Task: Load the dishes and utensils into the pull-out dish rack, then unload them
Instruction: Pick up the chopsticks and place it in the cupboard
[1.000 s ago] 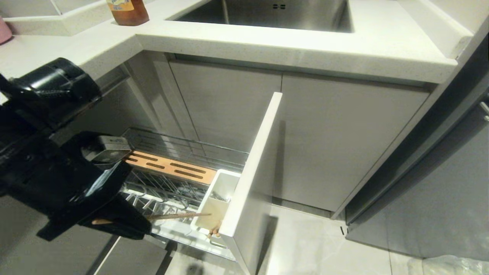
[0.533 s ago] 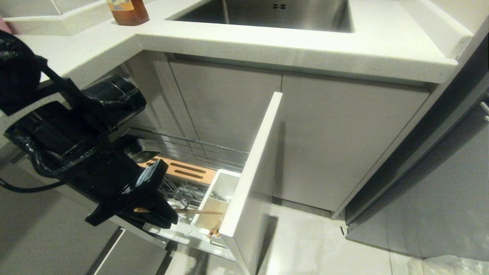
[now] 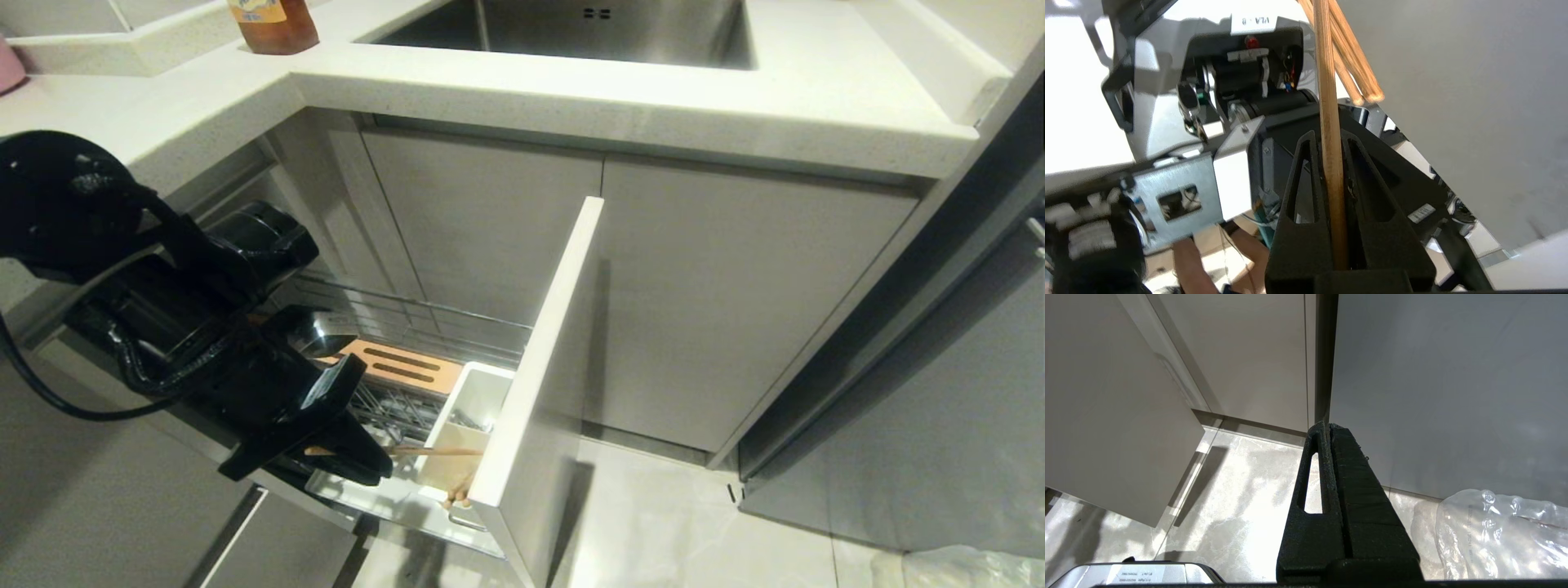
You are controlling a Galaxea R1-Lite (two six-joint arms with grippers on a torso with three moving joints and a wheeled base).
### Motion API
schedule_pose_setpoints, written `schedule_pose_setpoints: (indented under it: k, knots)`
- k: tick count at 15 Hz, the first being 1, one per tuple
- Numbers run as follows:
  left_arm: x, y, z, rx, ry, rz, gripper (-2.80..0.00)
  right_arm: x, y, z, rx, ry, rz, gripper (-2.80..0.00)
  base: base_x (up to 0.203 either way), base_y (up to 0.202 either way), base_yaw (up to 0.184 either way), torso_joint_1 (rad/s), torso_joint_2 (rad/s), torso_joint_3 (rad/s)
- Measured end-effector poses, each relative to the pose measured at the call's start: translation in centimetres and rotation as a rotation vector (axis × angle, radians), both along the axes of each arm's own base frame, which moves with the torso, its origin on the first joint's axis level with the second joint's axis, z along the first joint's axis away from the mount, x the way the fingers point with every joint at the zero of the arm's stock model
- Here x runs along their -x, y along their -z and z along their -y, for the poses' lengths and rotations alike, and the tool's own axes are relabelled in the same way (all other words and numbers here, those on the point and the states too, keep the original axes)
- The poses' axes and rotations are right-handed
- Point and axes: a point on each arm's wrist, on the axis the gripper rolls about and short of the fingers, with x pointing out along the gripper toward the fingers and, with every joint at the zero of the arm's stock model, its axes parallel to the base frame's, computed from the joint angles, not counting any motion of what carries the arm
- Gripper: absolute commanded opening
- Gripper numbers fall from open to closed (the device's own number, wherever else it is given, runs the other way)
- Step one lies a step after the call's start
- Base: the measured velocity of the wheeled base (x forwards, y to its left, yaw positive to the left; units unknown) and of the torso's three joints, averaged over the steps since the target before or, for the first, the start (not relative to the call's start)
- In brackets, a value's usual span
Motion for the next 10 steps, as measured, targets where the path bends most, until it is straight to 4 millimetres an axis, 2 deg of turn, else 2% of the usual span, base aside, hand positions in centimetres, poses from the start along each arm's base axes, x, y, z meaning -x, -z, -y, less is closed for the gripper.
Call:
schedule_pose_setpoints:
  k: [4,10]
  knots:
    - [-0.5,1.4,-0.8,-0.009,0.036,0.018,-2.80,0.0,0.0,0.0,0.000,0.000,0.000,-2.80,0.000,0.000,0.000,0.000,0.00,0.000]
    - [-1.7,2.6,-0.5,-0.013,0.041,0.007,-2.80,0.0,0.0,0.0,0.000,0.000,0.000,-2.80,0.000,0.000,0.000,0.000,0.00,0.000]
